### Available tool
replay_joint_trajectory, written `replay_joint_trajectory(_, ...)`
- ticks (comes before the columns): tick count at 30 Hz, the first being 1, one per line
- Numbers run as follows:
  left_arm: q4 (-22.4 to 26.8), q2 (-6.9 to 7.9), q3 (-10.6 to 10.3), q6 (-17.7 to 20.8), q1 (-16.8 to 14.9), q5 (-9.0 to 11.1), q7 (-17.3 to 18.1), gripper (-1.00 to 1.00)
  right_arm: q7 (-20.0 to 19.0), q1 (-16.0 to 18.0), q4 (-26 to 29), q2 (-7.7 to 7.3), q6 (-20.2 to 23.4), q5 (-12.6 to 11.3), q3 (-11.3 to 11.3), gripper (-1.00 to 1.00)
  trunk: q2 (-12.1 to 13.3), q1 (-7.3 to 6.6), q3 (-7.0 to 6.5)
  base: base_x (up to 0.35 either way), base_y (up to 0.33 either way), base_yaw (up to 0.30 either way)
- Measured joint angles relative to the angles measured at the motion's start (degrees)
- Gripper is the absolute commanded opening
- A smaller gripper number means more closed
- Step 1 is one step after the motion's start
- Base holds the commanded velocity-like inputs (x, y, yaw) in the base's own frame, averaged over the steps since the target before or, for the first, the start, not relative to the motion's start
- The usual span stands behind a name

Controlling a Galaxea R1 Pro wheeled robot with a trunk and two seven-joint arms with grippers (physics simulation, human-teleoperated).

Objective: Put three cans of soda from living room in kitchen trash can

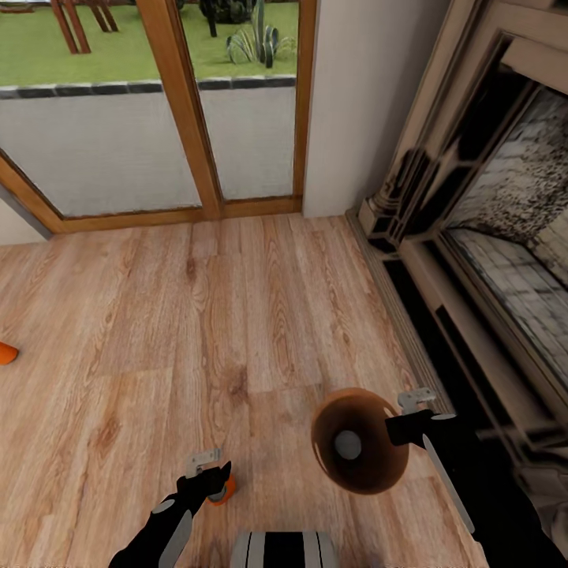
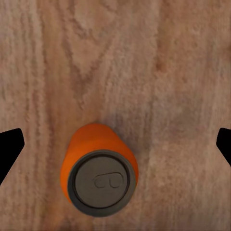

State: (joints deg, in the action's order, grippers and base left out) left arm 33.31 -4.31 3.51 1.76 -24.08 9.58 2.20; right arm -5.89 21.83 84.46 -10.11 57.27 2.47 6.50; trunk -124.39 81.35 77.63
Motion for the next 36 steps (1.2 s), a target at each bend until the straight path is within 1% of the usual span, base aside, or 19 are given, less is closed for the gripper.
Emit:
replay_joint_trajectory(15, 0.0, 0.0, 0.0, -0.2, 0.0, 0.0, 0.0, 1.0, 0.0, 0.1, 0.0, 0.0, -0.1, 0.0, 0.0, -1.0, 0.0, 0.0, 1.34, 0.0, 0.0, 0.0)
replay_joint_trajectory(24, 0.0, 0.0, 0.0, -0.4, 0.0, 0.0, 0.0, 1.0, 0.0, 0.1, 0.0, 0.0, -0.1, 0.0, 0.0, -1.0, 0.0, 0.0, 1.64, 0.0, 0.0, 0.0)
replay_joint_trajectory(36, 0.0, 0.0, 0.0, -0.4, 0.0, 0.0, 0.0, 1.0, 0.0, 0.1, 0.0, 0.0, -0.1, 0.0, 0.0, -1.0, 0.0, 0.0, 2.64, 0.0, 0.0, 0.0)
